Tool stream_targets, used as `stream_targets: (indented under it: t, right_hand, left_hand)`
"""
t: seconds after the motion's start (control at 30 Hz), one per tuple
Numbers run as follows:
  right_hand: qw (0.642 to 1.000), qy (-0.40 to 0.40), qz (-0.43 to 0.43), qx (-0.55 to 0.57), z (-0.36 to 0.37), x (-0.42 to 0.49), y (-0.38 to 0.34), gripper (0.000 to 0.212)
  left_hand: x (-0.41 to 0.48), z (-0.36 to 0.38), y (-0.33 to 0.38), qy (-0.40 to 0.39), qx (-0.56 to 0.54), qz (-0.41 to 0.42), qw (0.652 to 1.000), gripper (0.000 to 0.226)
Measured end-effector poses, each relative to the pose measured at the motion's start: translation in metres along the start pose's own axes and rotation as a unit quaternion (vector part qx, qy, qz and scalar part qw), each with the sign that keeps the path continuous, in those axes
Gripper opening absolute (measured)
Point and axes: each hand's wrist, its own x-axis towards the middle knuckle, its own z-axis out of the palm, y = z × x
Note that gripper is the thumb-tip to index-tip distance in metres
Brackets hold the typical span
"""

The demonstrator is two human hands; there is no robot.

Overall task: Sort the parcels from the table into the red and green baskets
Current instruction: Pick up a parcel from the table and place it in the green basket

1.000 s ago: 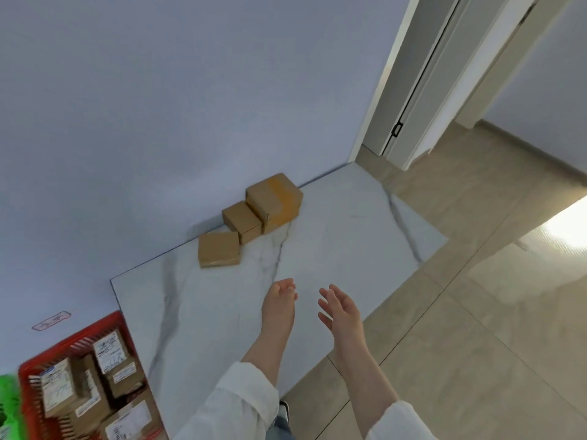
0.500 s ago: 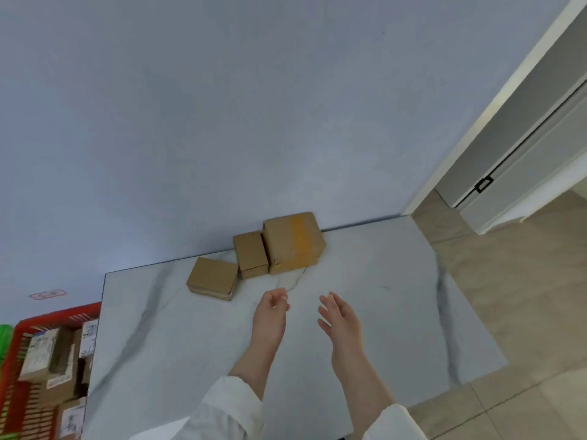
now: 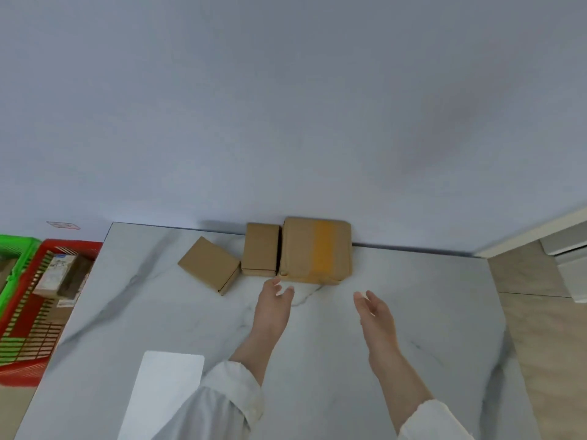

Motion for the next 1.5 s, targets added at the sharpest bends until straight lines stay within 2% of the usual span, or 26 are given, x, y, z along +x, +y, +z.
stream_targets:
  t: [0.13, 0.23, 0.4, 0.53, 0.67, 0.87, 1.03, 1.23, 1.3, 1.5]
  right_hand:
    - [0.999, 0.009, -0.009, -0.037, 0.016, 0.074, 0.003, 0.067]
    - [0.998, -0.007, -0.006, -0.065, 0.029, 0.118, 0.012, 0.074]
    - [0.998, -0.03, -0.009, -0.055, 0.044, 0.168, 0.021, 0.08]
    - [0.997, -0.035, -0.02, -0.07, 0.05, 0.188, 0.025, 0.066]
    - [0.997, -0.031, -0.038, -0.064, 0.049, 0.191, 0.032, 0.054]
    - [0.994, -0.028, -0.09, -0.061, 0.021, 0.161, 0.029, 0.044]
    - [0.988, -0.049, -0.124, -0.071, -0.009, 0.108, 0.018, 0.058]
    - [0.978, -0.096, -0.149, -0.106, -0.039, 0.027, 0.004, 0.079]
    - [0.975, -0.102, -0.152, -0.124, -0.045, 0.001, 0.003, 0.087]
    - [0.979, -0.089, -0.151, -0.1, -0.056, -0.076, -0.009, 0.085]
  left_hand:
    - [0.065, 0.013, 0.005, 0.012, 0.024, 0.016, 1.0, 0.057]
    - [0.101, 0.02, 0.002, 0.019, 0.038, 0.025, 0.999, 0.058]
    - [0.14, 0.032, -0.006, 0.015, 0.034, 0.025, 0.999, 0.067]
    - [0.156, 0.039, -0.007, 0.018, 0.028, 0.014, 0.999, 0.064]
    - [0.158, 0.045, -0.013, 0.038, 0.006, 0.03, 0.999, 0.052]
    - [0.13, 0.046, -0.013, 0.007, -0.033, 0.014, 0.999, 0.041]
    - [0.085, 0.035, 0.01, 0.019, -0.049, -0.006, 0.999, 0.054]
    - [0.008, 0.004, 0.028, -0.03, -0.08, -0.016, 0.996, 0.072]
    - [-0.014, -0.004, 0.029, -0.035, -0.1, -0.026, 0.994, 0.07]
    - [-0.074, -0.025, 0.027, -0.052, -0.143, 0.002, 0.988, 0.052]
